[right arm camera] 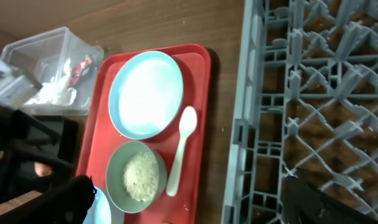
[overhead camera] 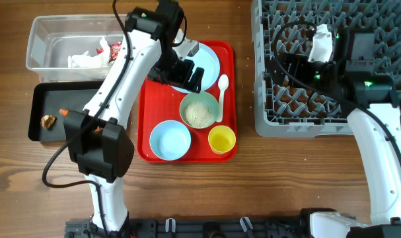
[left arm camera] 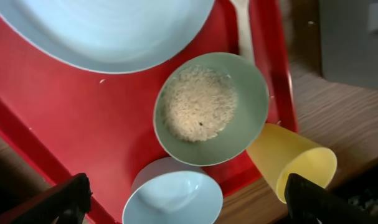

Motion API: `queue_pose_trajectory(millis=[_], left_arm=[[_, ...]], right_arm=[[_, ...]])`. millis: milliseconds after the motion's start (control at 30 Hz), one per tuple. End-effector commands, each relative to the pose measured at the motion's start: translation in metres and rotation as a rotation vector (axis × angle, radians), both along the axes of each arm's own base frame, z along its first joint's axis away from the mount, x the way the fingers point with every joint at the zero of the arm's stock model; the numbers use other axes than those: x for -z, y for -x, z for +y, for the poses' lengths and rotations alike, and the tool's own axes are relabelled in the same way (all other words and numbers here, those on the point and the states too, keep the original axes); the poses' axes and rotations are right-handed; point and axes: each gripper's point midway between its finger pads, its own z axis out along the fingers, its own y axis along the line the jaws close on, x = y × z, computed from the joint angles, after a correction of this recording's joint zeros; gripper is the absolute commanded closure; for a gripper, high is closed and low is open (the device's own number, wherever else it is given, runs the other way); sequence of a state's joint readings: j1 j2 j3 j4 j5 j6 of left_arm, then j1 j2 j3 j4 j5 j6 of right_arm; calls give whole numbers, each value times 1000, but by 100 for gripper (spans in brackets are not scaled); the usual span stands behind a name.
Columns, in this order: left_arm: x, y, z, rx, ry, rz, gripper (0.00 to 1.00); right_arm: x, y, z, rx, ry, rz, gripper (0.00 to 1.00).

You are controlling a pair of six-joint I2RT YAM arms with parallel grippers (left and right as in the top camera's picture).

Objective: Sort waste into correct bins and load items into the dishwasher rack
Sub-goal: 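Grasp the green rice bowl with the left gripper and lift it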

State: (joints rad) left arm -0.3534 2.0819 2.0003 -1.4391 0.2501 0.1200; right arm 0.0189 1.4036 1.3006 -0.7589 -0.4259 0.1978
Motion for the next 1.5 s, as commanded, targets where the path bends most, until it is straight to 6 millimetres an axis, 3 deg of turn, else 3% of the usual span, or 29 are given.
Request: queue_pose_trajectory(millis=[0, 100, 233, 433, 500, 567, 700, 767, 933, 1067, 1133, 1233, 1333, 1467], left_arm=[[1, -18, 23, -156, -56, -36, 0], [1, -27, 40, -258, -78, -42, 0], [-8, -39, 79, -384, -132, -87, 0], [-46, -45, 110, -474, -95, -183, 0], [-53, -45, 117, -490, -90, -199, 0], [-54, -44, 120, -497, -91, -200, 0], [-54, -45, 123, -505, -94, -202, 0], [-54, -47, 129, -520, -94, -204, 0], [-54, -48, 136, -561, -93, -198, 0], [-42, -42, 111, -512, -36, -133, 0], [-19, -30, 98, -469, -57, -75, 0], [26, 3, 56, -381, -15, 63, 2], [49, 18, 34, -359, -23, 95, 5], [53, 19, 10, -315, -2, 67, 9]], right_arm=[[-11, -5, 26, -34, -49, -29, 0], [-12, -8, 53, -45, -62, -35, 0], [0, -8, 69, -20, -14, 7, 0], [-47, -14, 63, -18, 67, 58, 0], [-54, -17, 68, -57, 98, 95, 0], [-36, -21, 86, -122, 144, 177, 0], [42, -17, 131, -229, 213, 376, 0], [68, -13, 145, -264, 237, 428, 0], [85, -6, 156, -290, 270, 456, 7], [91, -6, 153, -279, 296, 458, 7], [90, -8, 154, -275, 291, 449, 7], [90, -10, 151, -268, 291, 449, 7], [90, -13, 148, -257, 287, 447, 8], [90, -18, 135, -228, 281, 460, 10]])
